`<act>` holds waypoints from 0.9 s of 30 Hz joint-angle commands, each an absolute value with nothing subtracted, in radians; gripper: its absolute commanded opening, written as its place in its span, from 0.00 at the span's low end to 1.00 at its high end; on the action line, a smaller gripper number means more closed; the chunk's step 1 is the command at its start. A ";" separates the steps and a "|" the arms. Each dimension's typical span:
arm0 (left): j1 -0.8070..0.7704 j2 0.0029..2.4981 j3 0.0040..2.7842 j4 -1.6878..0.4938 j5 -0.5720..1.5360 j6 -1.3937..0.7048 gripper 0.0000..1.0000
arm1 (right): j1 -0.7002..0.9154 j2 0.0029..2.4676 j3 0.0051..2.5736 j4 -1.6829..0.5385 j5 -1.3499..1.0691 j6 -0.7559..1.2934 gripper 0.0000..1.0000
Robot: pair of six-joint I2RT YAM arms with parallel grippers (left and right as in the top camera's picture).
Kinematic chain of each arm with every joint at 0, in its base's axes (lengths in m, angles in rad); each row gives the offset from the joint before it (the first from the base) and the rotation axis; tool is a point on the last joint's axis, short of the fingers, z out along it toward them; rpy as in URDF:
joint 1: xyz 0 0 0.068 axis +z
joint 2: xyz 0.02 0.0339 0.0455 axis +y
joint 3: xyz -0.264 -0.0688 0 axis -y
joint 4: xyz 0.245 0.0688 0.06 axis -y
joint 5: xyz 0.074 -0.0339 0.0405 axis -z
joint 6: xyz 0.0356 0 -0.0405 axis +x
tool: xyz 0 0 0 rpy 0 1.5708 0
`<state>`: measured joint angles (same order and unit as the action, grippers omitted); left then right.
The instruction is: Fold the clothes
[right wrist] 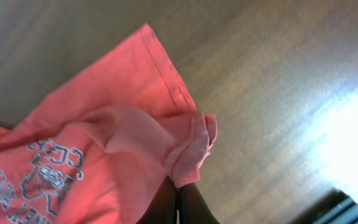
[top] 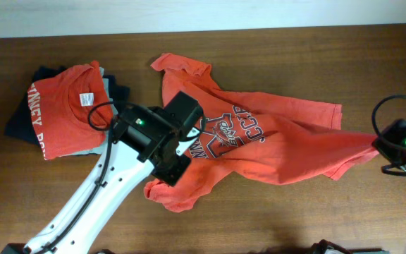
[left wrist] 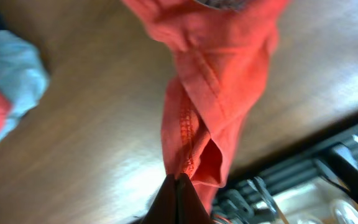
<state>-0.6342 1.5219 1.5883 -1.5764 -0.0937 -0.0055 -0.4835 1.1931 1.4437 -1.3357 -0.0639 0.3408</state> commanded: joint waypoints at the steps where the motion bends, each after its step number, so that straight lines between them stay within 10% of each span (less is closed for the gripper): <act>1: -0.597 1.514 1.597 -1.544 -0.248 -0.055 0.01 | -0.478 1.222 1.456 -1.348 -0.012 0.340 0.04; 25: -0.466 1.514 2.456 -1.575 -0.195 0.100 0.01 | -0.479 1.311 1.988 -1.304 -0.329 0.269 0.04; 27: -0.466 1.525 2.433 -1.650 -0.109 0.099 0.12 | -0.479 1.309 1.998 -1.329 -0.328 0.269 0.04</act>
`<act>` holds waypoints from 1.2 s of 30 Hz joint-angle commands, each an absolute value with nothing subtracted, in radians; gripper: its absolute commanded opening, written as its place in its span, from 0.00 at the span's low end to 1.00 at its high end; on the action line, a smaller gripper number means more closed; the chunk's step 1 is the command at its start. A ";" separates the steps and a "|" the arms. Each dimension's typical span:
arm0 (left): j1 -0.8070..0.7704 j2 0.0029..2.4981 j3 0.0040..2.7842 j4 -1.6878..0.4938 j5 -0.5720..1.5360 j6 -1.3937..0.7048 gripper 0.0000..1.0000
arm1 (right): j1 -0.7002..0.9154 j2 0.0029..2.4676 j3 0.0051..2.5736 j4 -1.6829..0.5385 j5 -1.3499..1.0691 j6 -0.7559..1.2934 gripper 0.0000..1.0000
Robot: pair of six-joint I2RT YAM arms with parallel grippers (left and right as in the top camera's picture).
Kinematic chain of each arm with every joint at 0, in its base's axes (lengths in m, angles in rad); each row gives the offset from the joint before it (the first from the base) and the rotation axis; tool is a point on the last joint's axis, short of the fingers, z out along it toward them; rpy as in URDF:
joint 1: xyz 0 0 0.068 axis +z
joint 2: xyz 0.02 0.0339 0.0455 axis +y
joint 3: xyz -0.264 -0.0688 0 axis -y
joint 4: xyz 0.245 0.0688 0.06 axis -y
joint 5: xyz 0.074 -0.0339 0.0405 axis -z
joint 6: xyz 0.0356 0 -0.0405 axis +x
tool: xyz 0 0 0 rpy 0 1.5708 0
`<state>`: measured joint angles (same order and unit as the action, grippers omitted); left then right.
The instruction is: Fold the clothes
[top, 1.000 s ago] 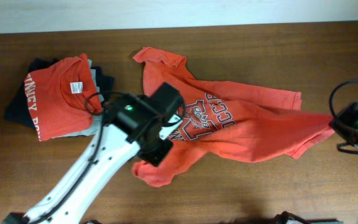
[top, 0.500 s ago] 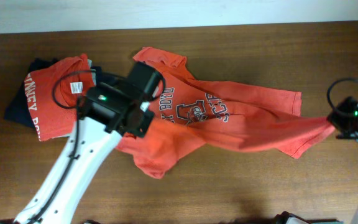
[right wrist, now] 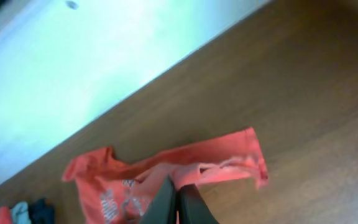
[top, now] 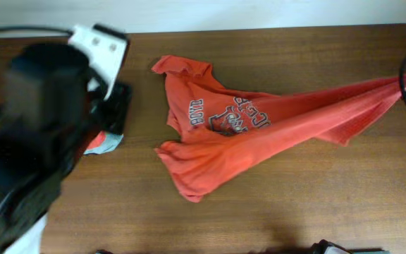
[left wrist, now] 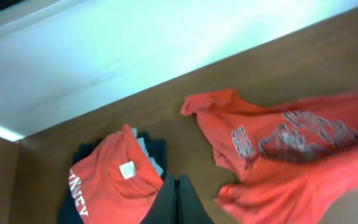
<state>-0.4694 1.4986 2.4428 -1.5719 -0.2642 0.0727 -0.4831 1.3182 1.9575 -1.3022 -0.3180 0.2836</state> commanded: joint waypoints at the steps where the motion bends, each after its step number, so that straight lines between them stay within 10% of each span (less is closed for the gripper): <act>1: -0.466 1.532 2.415 -1.674 -0.075 0.099 0.21 | -0.479 1.311 1.997 -1.339 -0.328 0.268 0.04; 6: -0.466 1.575 2.178 -1.640 0.036 0.099 0.45 | -0.479 1.344 1.997 -1.396 -0.310 0.265 0.04; 15: -0.463 1.754 1.695 -1.340 0.120 0.132 0.59 | -0.478 1.404 1.997 -1.423 -0.303 0.258 0.04; 36: -0.358 2.194 1.605 -1.135 0.472 0.377 0.62 | -0.478 1.432 1.997 -1.425 -0.303 0.258 0.04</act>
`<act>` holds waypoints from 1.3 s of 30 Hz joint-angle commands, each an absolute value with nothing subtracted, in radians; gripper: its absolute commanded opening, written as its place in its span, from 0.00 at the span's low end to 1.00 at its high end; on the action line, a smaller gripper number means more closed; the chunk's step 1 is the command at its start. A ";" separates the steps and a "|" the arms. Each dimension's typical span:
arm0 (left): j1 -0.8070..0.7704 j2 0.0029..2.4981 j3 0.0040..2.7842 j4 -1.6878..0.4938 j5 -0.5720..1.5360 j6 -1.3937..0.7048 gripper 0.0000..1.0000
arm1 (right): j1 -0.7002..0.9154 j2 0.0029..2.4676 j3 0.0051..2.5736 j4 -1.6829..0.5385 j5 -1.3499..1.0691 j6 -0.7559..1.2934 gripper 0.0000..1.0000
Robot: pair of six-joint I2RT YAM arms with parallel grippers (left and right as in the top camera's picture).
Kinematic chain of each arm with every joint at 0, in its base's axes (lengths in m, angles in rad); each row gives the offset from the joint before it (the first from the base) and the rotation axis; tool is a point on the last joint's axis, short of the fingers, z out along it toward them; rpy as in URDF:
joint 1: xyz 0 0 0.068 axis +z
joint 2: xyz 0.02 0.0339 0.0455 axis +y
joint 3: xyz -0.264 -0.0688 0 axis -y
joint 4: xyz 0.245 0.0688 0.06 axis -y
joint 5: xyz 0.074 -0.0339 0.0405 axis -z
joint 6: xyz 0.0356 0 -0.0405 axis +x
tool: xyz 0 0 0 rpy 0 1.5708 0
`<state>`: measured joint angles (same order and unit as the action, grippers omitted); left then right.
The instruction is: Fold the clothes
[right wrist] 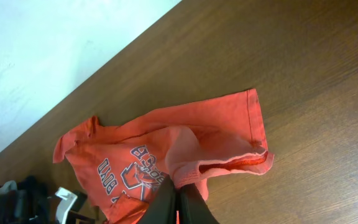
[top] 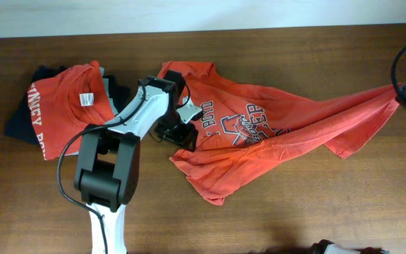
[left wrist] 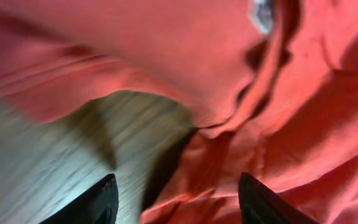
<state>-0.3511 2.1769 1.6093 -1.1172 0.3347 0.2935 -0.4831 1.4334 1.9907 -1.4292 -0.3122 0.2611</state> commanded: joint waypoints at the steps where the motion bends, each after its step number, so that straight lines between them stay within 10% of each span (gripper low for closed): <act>1: -0.363 2.194 1.605 -1.140 0.475 0.377 0.62 | -0.478 1.432 1.997 -1.425 -0.303 0.258 0.04; 6: -0.377 2.194 1.602 -1.148 0.471 0.377 0.55 | -0.478 1.431 1.997 -1.426 -0.303 0.258 0.04; 14: -0.377 2.193 1.604 -1.157 0.441 0.376 0.01 | -0.478 1.432 1.997 -1.426 -0.303 0.258 0.04; 39: -0.268 1.544 2.428 -1.523 -0.001 0.143 0.01 | -0.478 1.406 1.998 -1.470 -0.250 0.239 0.04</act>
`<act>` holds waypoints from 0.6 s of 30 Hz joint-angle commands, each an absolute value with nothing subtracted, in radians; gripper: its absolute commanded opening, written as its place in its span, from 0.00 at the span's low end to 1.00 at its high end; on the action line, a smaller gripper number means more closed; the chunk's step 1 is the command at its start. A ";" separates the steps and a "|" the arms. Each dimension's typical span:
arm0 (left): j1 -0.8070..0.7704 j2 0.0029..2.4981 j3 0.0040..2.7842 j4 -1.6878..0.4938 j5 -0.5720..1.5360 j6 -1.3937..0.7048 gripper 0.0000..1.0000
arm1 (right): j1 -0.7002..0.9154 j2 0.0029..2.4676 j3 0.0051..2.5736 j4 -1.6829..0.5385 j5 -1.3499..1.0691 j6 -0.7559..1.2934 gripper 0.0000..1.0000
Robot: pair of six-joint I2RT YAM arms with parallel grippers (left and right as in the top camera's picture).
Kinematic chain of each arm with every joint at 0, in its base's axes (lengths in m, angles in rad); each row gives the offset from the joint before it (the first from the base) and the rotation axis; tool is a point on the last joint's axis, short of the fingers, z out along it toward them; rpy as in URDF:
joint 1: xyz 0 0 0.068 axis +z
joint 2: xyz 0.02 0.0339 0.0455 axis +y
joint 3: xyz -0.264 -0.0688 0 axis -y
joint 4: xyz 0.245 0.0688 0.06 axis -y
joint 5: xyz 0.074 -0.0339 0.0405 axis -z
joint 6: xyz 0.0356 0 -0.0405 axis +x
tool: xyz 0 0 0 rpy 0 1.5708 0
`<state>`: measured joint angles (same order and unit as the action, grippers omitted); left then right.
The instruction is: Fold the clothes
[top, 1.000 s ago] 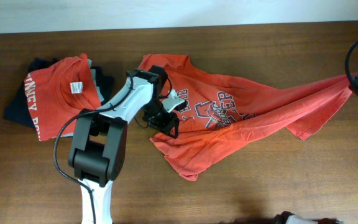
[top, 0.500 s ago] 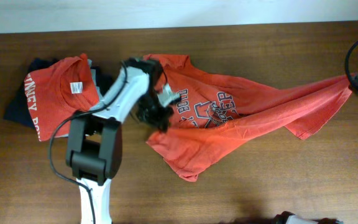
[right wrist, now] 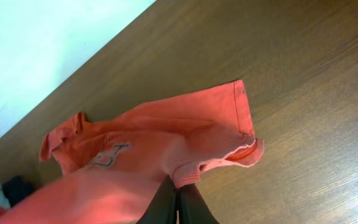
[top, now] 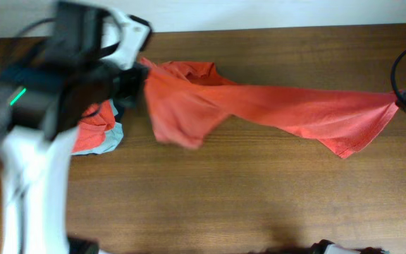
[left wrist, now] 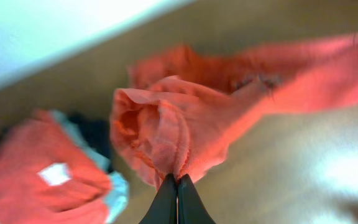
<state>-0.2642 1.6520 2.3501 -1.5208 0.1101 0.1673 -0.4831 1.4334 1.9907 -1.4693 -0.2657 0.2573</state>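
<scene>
An orange T-shirt (top: 280,107) hangs stretched across the table between my two grippers, lifted off the wood. My left gripper (left wrist: 177,178) is shut on a bunched fold of the shirt (left wrist: 166,130) at the left end, raised high and blurred in the overhead view. At the right edge my right gripper (right wrist: 178,186) is shut on the shirt's hem by a sleeve (right wrist: 229,155). The arm (top: 41,106) hides part of the left end.
A stack of folded clothes (top: 97,130), orange over light blue and dark navy, lies at the left, partly under my left arm. The wooden table (top: 224,204) ends at a white wall behind. A black cable loops at the right edge.
My left gripper was open low over the shirt's left part on the table. Now it is shut on a fold there and raised, and the shirt hangs taut between both grippers.
Both grippers held the shirt spread low on the table. Then the left was shut with no cloth in it and raised while the right held its end up. The left then stood open over the shirt's left side, and now grips it and holds it up.
</scene>
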 commanded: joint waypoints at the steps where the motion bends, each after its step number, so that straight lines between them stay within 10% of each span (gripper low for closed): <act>1: -0.268 1.521 2.448 -1.522 -0.012 0.143 0.01 | -0.478 1.394 1.998 -1.470 -0.251 0.239 0.04; 18: -0.268 1.304 2.710 -1.458 -0.030 0.162 0.01 | -0.478 1.122 2.016 -1.440 -0.250 0.267 0.04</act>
<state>-0.2661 1.2930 2.6946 -1.4975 -0.0128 0.1600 -0.4835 1.1404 1.9915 -1.4506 -0.2630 0.2523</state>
